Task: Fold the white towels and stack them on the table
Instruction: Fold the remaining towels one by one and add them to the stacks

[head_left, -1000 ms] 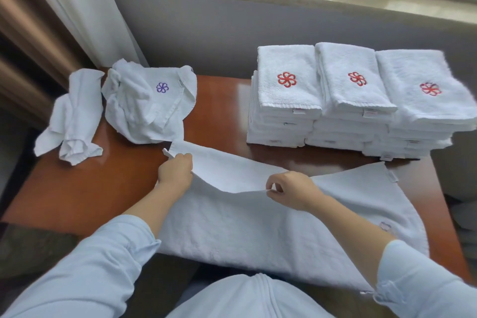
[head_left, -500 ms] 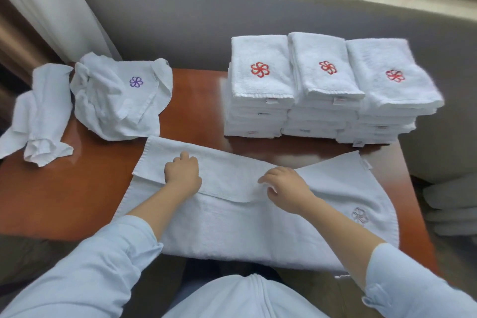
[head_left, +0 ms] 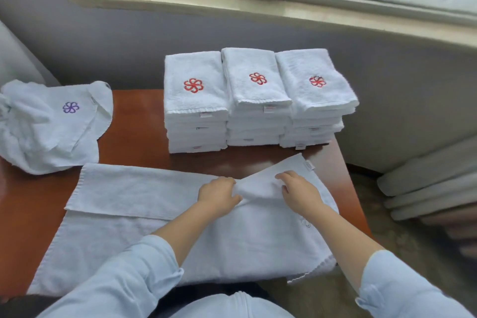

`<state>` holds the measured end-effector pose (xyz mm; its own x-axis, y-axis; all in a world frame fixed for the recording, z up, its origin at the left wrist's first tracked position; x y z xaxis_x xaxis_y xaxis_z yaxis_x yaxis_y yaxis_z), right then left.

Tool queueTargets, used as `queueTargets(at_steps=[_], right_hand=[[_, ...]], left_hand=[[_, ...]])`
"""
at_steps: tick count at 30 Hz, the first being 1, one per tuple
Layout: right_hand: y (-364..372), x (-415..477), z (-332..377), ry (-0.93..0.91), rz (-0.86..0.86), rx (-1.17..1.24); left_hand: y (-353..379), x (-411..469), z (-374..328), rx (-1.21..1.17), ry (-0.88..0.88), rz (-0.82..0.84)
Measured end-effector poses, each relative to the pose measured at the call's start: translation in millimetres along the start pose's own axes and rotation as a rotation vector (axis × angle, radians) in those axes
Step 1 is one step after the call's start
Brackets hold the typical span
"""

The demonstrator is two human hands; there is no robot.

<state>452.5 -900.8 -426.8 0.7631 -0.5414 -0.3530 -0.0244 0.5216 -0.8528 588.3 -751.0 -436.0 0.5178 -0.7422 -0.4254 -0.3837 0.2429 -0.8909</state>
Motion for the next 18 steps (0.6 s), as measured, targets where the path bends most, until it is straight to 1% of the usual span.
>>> queueTargets(at_steps=[4, 11, 14, 18], right_hand=[[-8.0, 19.6, -11.5, -0.006, -0.003, -0.041], [-1.3, 54.6, -10.8, -0.095, 0.108, -0.180], [-2.1, 65.7, -11.2, -0.090, 0.158, -0.205], [-8.8, 72.9, -13.9, -0.032, 0.197, -0.235]], left_hand=[[3.2, 10.8, -7.2, -0.032, -0.081, -0.013], [4.4, 18.9, -7.0, -0.033, -0.233, -0.018], [4.6, 21.8, -4.5, -0.027, -0.273, 0.003], [8.7, 24.9, -1.9, -0.014, -0.283, 0.051]])
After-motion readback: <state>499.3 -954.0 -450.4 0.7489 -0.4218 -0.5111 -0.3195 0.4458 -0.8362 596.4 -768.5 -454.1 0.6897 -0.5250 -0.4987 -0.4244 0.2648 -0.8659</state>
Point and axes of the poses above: each hand's wrist, its own x-axis towards the middle knuckle, its own y-axis out of the palm, z = x × y, the point moved 10 cm from there along x, towards the middle knuckle, and after that the axes turned 8 degrees about x, right-handed, at the moved point
